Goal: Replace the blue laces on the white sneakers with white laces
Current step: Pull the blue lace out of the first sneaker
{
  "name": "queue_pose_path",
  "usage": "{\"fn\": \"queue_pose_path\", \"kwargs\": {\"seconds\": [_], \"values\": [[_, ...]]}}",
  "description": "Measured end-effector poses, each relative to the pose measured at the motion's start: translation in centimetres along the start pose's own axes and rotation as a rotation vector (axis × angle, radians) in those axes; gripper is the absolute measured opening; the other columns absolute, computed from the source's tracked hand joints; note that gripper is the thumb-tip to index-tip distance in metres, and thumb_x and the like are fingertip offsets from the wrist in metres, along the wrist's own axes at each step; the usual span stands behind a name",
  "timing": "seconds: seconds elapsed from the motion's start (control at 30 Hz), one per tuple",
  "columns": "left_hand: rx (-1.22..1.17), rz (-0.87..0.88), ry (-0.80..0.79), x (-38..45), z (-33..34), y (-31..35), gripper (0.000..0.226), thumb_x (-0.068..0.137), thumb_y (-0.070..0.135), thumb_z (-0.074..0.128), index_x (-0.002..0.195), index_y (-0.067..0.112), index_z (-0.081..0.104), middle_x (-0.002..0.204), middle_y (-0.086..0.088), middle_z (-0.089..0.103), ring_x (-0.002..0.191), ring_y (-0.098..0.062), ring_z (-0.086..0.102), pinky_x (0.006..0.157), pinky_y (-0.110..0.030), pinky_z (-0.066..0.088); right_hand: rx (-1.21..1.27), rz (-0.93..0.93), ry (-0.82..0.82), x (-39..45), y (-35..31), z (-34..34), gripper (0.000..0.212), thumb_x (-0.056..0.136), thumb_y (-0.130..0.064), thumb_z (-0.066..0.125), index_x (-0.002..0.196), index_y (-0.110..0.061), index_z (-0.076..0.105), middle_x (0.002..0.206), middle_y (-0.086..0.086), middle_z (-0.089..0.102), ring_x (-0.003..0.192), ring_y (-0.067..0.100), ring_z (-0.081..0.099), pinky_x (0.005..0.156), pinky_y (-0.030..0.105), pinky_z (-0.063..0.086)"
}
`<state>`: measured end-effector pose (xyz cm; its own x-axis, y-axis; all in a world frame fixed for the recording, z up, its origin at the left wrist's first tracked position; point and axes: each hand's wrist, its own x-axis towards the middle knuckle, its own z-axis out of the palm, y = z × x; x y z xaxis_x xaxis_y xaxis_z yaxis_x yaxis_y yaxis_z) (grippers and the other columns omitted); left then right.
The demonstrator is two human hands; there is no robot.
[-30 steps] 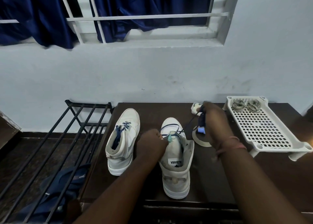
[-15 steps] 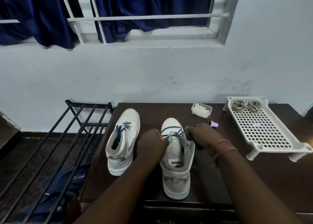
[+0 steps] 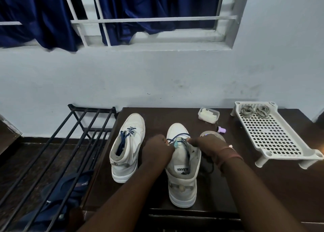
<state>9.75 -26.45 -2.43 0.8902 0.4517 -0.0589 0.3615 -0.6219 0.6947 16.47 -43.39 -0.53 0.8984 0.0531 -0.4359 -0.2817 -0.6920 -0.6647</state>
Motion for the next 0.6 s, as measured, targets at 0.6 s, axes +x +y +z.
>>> {"fn": "queue_pose_path", "kwargs": {"seconds": [0.6], "values": [[0.016, -0.001, -0.021, 0.1, -0.1, -0.1, 0.028, 0.076, 0.042, 0.073, 0.076, 0.017, 0.06, 0.075, 0.004, 0.067, 0.078, -0.02, 0.065, 0.07, -0.031, 0.048, 0.071, -0.07, 0.115, -0.7, -0.8, -0.4, 0.049, 0.076, -0.054, 0.065, 0.064, -0.007, 0.06, 0.06, 0.01, 0.058, 0.057, 0.024, 0.054, 0.059, 0.028, 0.043]]}}
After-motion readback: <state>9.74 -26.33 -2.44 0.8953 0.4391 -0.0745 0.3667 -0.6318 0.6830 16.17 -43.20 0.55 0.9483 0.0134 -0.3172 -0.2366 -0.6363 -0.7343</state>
